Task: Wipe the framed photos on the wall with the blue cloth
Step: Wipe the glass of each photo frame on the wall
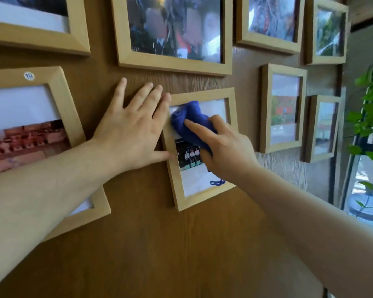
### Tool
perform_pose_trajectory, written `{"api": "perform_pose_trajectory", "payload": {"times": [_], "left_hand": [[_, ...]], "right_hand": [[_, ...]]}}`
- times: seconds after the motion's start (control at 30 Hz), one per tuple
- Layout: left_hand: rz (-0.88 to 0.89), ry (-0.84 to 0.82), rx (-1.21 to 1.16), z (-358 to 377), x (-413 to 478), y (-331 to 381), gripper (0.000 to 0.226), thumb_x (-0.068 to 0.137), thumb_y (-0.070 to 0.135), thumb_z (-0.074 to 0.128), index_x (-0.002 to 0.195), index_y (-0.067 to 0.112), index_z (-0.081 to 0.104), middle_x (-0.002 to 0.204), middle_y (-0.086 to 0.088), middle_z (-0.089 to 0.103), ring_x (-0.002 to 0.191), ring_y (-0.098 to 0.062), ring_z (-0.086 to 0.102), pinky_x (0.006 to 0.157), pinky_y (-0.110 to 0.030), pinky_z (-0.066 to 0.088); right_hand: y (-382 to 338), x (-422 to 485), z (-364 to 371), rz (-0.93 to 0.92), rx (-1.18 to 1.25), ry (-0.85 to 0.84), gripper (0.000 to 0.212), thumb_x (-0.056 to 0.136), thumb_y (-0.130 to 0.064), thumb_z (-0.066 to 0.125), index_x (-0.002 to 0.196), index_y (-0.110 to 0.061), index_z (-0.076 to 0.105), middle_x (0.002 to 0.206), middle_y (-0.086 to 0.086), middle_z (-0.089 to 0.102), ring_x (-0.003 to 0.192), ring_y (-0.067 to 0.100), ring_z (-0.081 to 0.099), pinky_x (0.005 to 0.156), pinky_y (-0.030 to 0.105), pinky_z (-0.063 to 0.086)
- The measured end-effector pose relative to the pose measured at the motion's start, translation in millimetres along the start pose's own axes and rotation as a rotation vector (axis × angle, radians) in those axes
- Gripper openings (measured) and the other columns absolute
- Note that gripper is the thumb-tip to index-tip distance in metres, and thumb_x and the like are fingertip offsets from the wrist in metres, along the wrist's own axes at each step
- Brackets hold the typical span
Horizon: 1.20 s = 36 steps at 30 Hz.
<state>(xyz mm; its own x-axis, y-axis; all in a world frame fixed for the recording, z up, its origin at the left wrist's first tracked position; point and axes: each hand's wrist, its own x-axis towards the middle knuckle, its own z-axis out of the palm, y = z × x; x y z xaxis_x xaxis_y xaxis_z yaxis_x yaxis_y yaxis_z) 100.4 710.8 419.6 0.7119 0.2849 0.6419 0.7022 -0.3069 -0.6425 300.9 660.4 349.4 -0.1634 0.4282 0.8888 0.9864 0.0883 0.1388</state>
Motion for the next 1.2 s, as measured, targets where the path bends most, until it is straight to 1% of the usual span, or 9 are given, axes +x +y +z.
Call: {"api": "perform_pose_trajectory", "payload": {"times": [0.1,0.23,0.3,0.57,0.73,0.9,1.0,1.1,1.2], "left_hand": [[-0.007,-0.012,-0.023,0,-1,1,0.115,0.069,0.083,0.035,0.150,0.006,0.007,0.160,-0.018,0.016,0.148,-0.030,0.010,0.116,-0.062,0.008],[-0.014,-0.021,-0.002,4,-2,2,0.117,0.070,0.084,0.036,0.150,0.007,-0.003,0.162,-0.016,0.007,0.149,-0.028,0.002,0.117,-0.060,0.004],[-0.019,-0.018,-0.006,5,-1,2,0.117,0.071,0.084,0.035,0.150,0.007,-0.004,0.162,-0.015,0.006,0.149,-0.028,0.001,0.117,-0.060,0.004],[-0.010,-0.011,-0.028,1,-1,2,0.115,0.069,0.080,0.039,0.150,0.006,0.006,0.160,-0.018,0.017,0.148,-0.030,0.011,0.117,-0.061,0.008],[-0.016,-0.014,-0.030,3,0,0,0.115,0.067,0.083,0.030,0.150,0.007,0.006,0.160,-0.017,0.017,0.148,-0.029,0.010,0.117,-0.061,0.008],[-0.022,-0.008,-0.032,5,0,0,0.115,0.068,0.084,0.031,0.151,0.008,0.003,0.161,-0.016,0.014,0.149,-0.028,0.007,0.117,-0.060,0.006],[-0.016,-0.003,-0.036,4,-1,0,0.115,0.069,0.083,0.034,0.150,0.007,0.003,0.160,-0.017,0.015,0.149,-0.029,0.008,0.117,-0.061,0.007],[-0.018,0.000,-0.035,4,-1,1,0.116,0.070,0.082,0.038,0.150,0.008,0.001,0.161,-0.017,0.012,0.149,-0.029,0.006,0.118,-0.060,0.005],[-0.018,-0.003,-0.039,4,-1,2,0.117,0.070,0.082,0.040,0.150,0.008,0.000,0.161,-0.016,0.011,0.149,-0.029,0.005,0.118,-0.060,0.004]], "right_hand": [[22,-10,3,0.077,-0.015,0.026,0.055,0.081,-0.022,0.058,0.134,-0.025,0.045,0.106,0.010,0.053,0.076,0.025,0.052,0.049,0.028,0.040],[41,-15,6,0.294,0.048,0.066,0.059,0.079,-0.019,0.058,0.134,-0.031,0.043,0.104,0.003,0.050,0.071,0.019,0.045,0.048,0.035,0.047],[39,-14,6,0.317,0.067,0.059,0.059,0.080,-0.020,0.056,0.136,-0.033,0.039,0.105,0.001,0.048,0.072,0.018,0.045,0.049,0.035,0.048],[-5,-27,12,-0.045,0.155,-0.097,0.058,0.082,-0.029,0.047,0.139,-0.031,0.034,0.106,0.005,0.048,0.072,0.014,0.045,0.052,0.031,0.048],[27,-41,15,0.017,0.061,-0.046,0.051,0.081,-0.026,0.047,0.132,-0.028,0.049,0.103,0.005,0.052,0.075,0.020,0.050,0.049,0.024,0.038],[43,-51,16,0.185,0.051,-0.006,0.056,0.077,-0.018,0.054,0.132,-0.025,0.047,0.099,0.006,0.051,0.069,0.018,0.044,0.046,0.027,0.039],[21,-54,17,0.021,0.115,-0.106,0.055,0.080,-0.024,0.049,0.135,-0.026,0.042,0.105,0.006,0.050,0.073,0.015,0.044,0.048,0.031,0.045],[8,-59,20,-0.187,0.085,-0.241,0.054,0.082,-0.027,0.046,0.136,-0.027,0.039,0.108,0.008,0.050,0.077,0.019,0.049,0.050,0.027,0.042],[20,-57,16,-0.235,0.041,-0.273,0.051,0.085,-0.026,0.048,0.134,-0.028,0.040,0.109,0.008,0.051,0.083,0.023,0.052,0.049,0.032,0.046]]}}
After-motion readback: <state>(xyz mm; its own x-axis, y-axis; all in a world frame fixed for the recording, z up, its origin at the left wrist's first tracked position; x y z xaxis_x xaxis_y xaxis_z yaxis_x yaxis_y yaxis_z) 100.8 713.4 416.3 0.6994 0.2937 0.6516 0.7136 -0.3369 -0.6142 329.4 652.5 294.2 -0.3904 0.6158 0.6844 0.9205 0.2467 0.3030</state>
